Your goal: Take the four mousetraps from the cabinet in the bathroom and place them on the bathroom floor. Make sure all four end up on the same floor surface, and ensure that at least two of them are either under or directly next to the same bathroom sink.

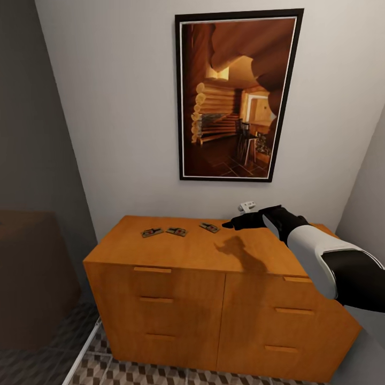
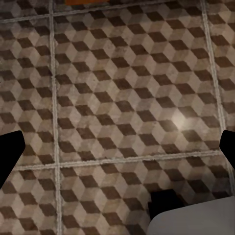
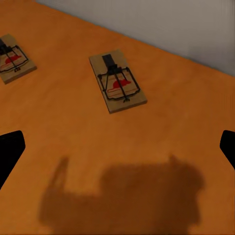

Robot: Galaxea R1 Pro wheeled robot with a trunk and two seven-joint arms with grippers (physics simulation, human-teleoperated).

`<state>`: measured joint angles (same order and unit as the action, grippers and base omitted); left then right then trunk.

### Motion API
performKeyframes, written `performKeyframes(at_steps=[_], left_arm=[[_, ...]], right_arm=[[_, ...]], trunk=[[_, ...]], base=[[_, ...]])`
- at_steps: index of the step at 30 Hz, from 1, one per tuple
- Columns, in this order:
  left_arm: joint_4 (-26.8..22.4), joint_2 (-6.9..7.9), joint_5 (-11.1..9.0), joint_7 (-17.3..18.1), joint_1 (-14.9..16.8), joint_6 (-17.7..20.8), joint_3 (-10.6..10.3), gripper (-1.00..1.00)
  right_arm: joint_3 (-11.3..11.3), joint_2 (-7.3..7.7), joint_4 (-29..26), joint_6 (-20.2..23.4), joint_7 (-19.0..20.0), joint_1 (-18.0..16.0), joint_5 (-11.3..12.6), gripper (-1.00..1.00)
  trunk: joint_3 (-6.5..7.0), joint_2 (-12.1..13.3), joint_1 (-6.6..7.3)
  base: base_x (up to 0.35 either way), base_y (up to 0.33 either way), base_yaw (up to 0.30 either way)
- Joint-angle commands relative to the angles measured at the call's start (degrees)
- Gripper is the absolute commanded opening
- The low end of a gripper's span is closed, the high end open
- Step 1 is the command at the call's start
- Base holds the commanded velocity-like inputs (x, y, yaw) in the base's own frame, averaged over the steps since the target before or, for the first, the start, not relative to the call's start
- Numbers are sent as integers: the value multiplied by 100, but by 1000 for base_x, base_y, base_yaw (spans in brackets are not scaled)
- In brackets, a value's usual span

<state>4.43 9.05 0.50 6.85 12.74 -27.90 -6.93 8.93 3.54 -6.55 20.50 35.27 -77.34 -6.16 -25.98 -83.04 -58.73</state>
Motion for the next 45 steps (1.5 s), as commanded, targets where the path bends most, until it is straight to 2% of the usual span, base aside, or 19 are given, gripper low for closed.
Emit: performKeyframes(at_steps=[1, 18, 35, 45], left_arm=[[23, 0, 3, 1, 11, -40, -28, 100], [23, 0, 3, 2, 10, -40, -28, 100], [23, 80, 3, 1, 9, -40, -28, 100], [23, 88, 3, 1, 9, -40, -28, 100]], right_arm=[[-5, 3, -14, 16, 32, -1, -60, 100], [-5, 3, -13, 15, 25, 0, -60, 100], [-5, 27, -13, -47, 65, 6, -68, 100], [-5, 26, -13, -46, 65, 4, -69, 100]], trunk=[[-6, -4, 0], [-6, -4, 0], [-10, -4, 0], [-85, -4, 0]], base=[[28, 2, 0], [134, 28, 0], [17, 9, 0], [0, 0, 0]])
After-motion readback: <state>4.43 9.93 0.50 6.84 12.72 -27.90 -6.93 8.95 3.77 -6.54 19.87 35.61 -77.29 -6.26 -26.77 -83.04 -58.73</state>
